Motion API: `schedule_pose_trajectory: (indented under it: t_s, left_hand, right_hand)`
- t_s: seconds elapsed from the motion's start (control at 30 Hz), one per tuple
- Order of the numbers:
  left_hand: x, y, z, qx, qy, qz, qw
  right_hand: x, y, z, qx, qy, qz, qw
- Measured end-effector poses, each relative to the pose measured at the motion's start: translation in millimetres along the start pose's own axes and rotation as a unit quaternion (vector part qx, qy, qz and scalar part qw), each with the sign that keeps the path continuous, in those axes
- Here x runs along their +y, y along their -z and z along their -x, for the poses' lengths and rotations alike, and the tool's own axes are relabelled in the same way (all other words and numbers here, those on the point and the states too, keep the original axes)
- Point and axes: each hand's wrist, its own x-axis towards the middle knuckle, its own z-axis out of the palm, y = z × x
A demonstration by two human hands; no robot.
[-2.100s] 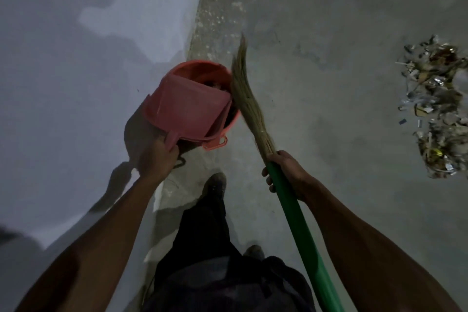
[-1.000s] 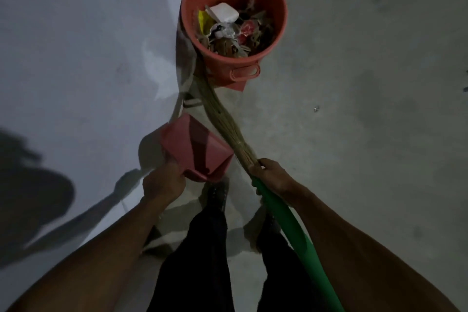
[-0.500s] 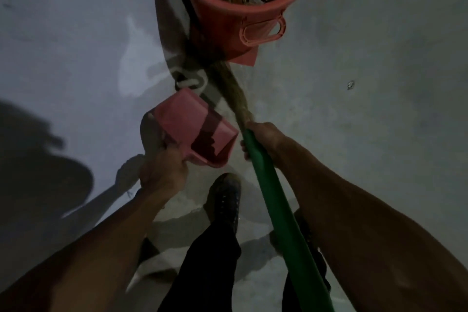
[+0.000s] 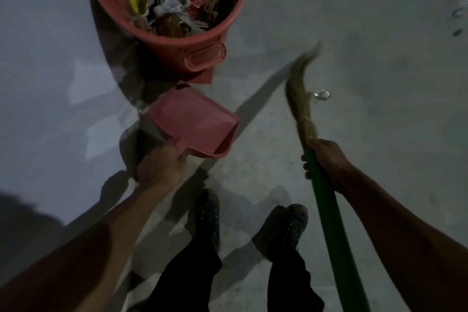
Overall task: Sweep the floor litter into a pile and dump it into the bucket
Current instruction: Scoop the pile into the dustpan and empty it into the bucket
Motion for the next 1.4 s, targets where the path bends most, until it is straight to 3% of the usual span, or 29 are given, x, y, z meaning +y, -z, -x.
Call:
schedule_pose_trajectory:
  t_s: [0.13, 0.23, 0.43, 0.5, 0.67, 0.77, 0.87, 1.03, 1.17, 1.23, 1.4]
  left_hand:
    - [42, -6, -9, 0.000, -0.014, -0.020, 1.000]
    - [81, -19, -19, -0.012, -0.020, -0.050, 0.998]
    - [170, -54, -43, -0.022, -0.001, -0.075, 0.997]
    - [204, -65, -48, -0.019, -0.001, -0.061, 0.998]
    - [294, -84, -41, 0.028, -0.002, -0.008, 1.000]
    - [333, -93, -38, 0.052, 0.010, 0.022, 0.998]
    - [357, -99, -35, 0.047, 0.050, 0.036, 0.997]
    - [364, -109, -40, 0.009, 0.072, 0.074, 0.995]
    - [366, -123, -44, -0.005, 0.110, 0.121, 0.987]
    - [366, -130, -47, 0.005, 0.125, 0.142, 0.982]
    - [362, -142, -49, 0.029, 0.130, 0.143, 0.981]
  right_hand:
    - [2, 4, 3, -0.057, 0.039, 0.053, 0.996]
    - [17, 22, -23, -0.061, -0.005, 0.064, 0.996]
    - [54, 135, -115, 0.035, -0.091, 0.118, 0.988]
    - [56, 183, -145, 0.059, -0.110, 0.085, 0.989]
    - [39, 280, -184, 0.092, -0.068, 0.047, 0.992]
    - [32, 298, -174, 0.037, -0.002, 0.085, 0.996]
    - [43, 286, -148, -0.065, 0.040, 0.178, 0.981]
    - [93, 237, -120, -0.245, 0.085, 0.366, 0.894]
    - [137, 225, -146, -0.291, 0.068, 0.451, 0.841]
    - [144, 236, -164, -0.264, 0.049, 0.456, 0.849]
    - [114, 302, -214, -0.117, -0.054, 0.253, 0.959]
